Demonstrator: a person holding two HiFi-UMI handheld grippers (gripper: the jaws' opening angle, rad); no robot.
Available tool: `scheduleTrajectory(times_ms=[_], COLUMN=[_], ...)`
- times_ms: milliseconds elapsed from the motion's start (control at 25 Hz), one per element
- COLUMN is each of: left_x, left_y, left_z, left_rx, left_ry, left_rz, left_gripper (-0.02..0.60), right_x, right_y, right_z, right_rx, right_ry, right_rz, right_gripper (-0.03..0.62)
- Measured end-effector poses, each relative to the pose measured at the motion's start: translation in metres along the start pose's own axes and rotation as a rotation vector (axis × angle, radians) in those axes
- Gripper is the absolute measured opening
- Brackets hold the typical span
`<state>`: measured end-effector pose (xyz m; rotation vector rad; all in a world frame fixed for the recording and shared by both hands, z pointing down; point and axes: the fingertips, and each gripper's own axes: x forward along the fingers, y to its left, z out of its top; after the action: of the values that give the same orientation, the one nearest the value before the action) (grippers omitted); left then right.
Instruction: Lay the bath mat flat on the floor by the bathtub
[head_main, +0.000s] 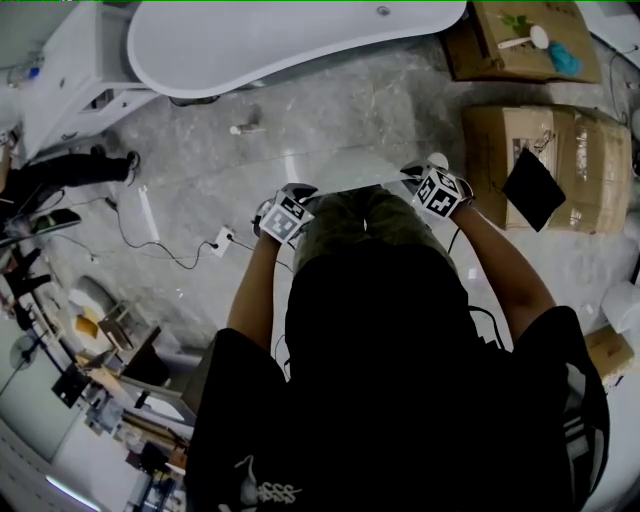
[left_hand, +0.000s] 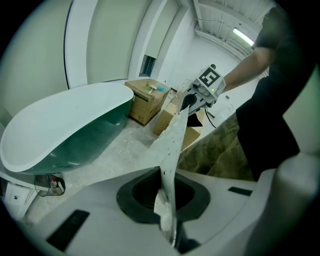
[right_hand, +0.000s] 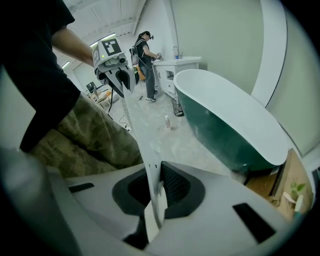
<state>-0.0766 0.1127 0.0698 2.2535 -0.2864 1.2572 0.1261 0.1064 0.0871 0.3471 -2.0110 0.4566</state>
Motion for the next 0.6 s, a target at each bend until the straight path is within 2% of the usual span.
scheduleTrajectory(times_ms=[240,440,600], left_x=[-0.004,-0.009,-0.003], left_y=[0.013,0.044,0.067], left_z=[-0.023,-0.031,-0.051], left_rx=[-0.004,0.003,-0.012], left_ry=[-0.005,-0.02,-0.045], left_rz=[-0.056,-0.051,-0.03], left_gripper=[0.026,0.026,0.026], right_x=[0.008,0.022,0.041], right_y=[-0.006,-0.019,-0.012], right_z=[0.03,0.054,0.065], right_rx=[-0.017,-0.032,-0.018], right_ry=[0.046,0.074,0.102], right_rz=[-0.021,-0.042,-0.053], right_gripper=[0.028,0.028,0.028])
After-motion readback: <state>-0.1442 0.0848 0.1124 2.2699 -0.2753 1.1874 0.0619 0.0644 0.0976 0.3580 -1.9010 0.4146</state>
